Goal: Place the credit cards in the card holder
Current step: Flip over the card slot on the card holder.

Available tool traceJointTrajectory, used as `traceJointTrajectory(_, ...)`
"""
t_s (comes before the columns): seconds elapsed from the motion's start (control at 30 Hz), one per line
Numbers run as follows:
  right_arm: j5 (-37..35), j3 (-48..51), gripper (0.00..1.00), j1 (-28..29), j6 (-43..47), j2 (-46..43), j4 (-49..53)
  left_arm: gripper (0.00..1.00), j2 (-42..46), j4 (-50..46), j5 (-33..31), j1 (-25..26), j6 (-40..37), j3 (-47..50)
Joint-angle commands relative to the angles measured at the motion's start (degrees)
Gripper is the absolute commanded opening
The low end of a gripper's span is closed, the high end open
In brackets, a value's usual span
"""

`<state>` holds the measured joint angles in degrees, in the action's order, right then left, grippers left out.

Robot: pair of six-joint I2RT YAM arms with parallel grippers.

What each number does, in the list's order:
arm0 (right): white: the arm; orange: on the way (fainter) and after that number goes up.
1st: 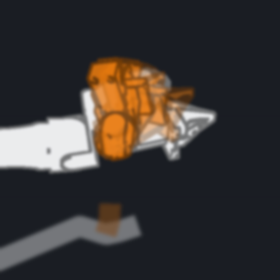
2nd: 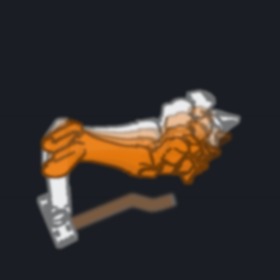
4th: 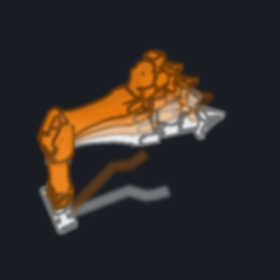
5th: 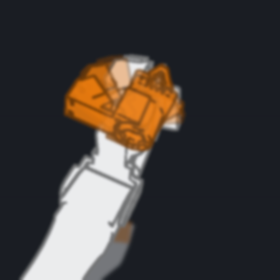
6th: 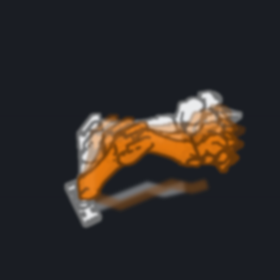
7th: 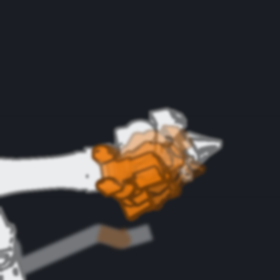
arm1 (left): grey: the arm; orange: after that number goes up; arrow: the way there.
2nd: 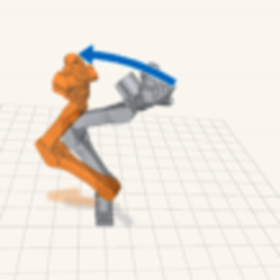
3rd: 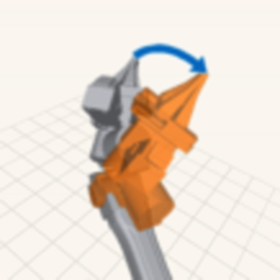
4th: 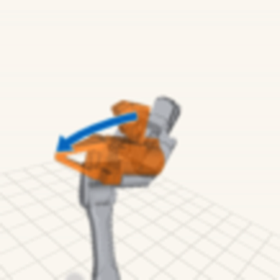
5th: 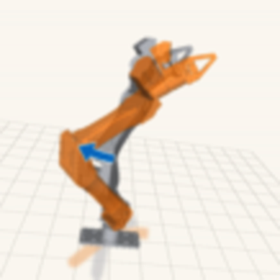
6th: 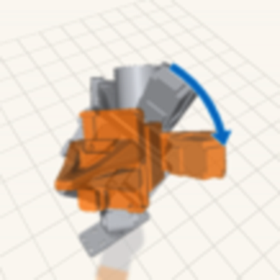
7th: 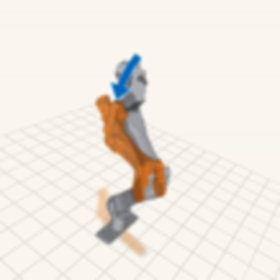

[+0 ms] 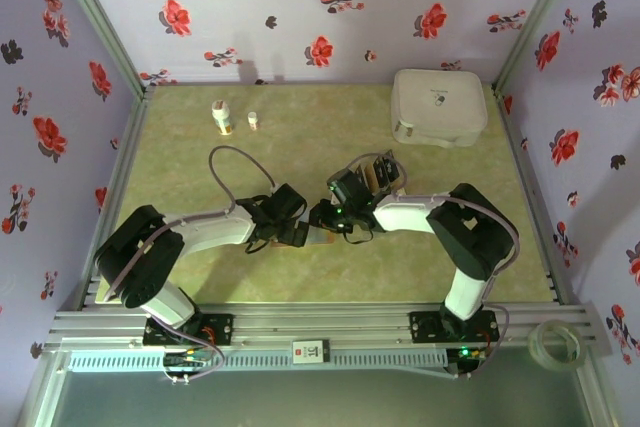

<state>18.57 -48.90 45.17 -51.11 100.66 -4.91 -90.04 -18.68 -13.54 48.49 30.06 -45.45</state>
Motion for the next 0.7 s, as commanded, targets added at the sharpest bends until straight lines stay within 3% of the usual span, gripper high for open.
traceJointTrajectory(0.0,1.8,-0.2,0.26,0.8,-0.7,0.5,-0.6,1.00,0.0,-0.4,-1.6,0.3,1.1,0.5)
traceJointTrajectory(0.67,4.5,-2.1,0.29,1.1,-3.2,0.8,-2.8,1.00,4.4,-1.5,-1.7,0.3,0.8,-0.8)
